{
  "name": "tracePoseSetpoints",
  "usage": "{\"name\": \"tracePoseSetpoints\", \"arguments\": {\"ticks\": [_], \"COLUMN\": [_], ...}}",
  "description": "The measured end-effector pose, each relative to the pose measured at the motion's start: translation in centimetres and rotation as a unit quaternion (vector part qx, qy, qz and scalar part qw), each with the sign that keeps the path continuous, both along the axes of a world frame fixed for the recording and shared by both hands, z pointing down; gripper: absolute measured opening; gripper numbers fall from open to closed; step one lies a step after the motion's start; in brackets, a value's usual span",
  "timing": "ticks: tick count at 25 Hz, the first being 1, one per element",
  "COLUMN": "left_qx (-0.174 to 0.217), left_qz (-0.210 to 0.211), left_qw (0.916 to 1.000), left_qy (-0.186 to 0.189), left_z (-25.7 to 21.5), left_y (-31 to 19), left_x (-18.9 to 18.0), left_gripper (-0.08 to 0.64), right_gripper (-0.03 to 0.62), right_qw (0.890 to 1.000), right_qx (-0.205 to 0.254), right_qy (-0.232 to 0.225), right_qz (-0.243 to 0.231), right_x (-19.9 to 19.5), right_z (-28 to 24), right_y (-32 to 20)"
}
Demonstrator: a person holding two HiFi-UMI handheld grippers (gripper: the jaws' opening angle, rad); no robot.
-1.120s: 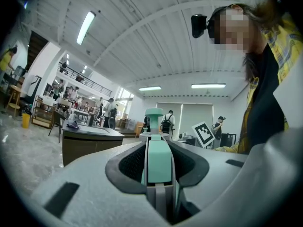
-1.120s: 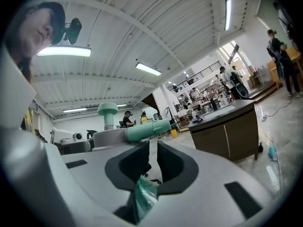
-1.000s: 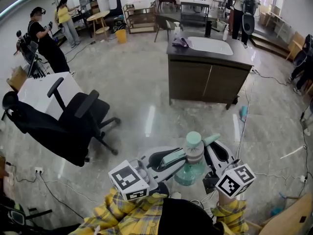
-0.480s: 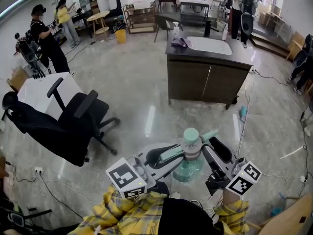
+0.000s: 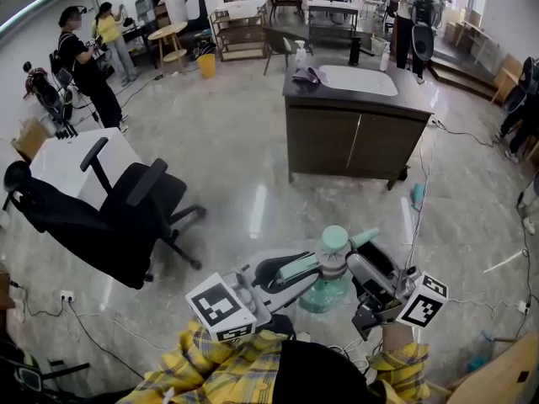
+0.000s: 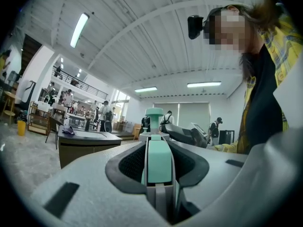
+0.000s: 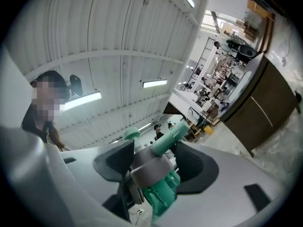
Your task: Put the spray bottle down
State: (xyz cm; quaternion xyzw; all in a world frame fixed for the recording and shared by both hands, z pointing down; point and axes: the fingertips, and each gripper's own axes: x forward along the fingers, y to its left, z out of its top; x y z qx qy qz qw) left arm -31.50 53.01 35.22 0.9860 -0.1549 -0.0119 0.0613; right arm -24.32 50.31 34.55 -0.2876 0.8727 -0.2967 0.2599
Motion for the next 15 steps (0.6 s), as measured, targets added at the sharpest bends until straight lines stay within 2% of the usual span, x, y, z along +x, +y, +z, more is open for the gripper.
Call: {"name": "tracePoseSetpoints", "arguments": {"ticks": [15], "left_qx": [-0.005], "left_qz": [0.022], "left_qw": [0.9997], "left_qy": [-0.001], "left_z": [0.22], "left_y": [-0.18], "left_x": [0.5], "left_gripper": [0.12], "right_gripper": [0.241], "right_qw": [0.999], "right_qx": [-0.015], "right_qy": [0.025], "right_qz": [0.017], "right_x": [0.43], "right_z": [0.13], "right_y": [0.02]}}
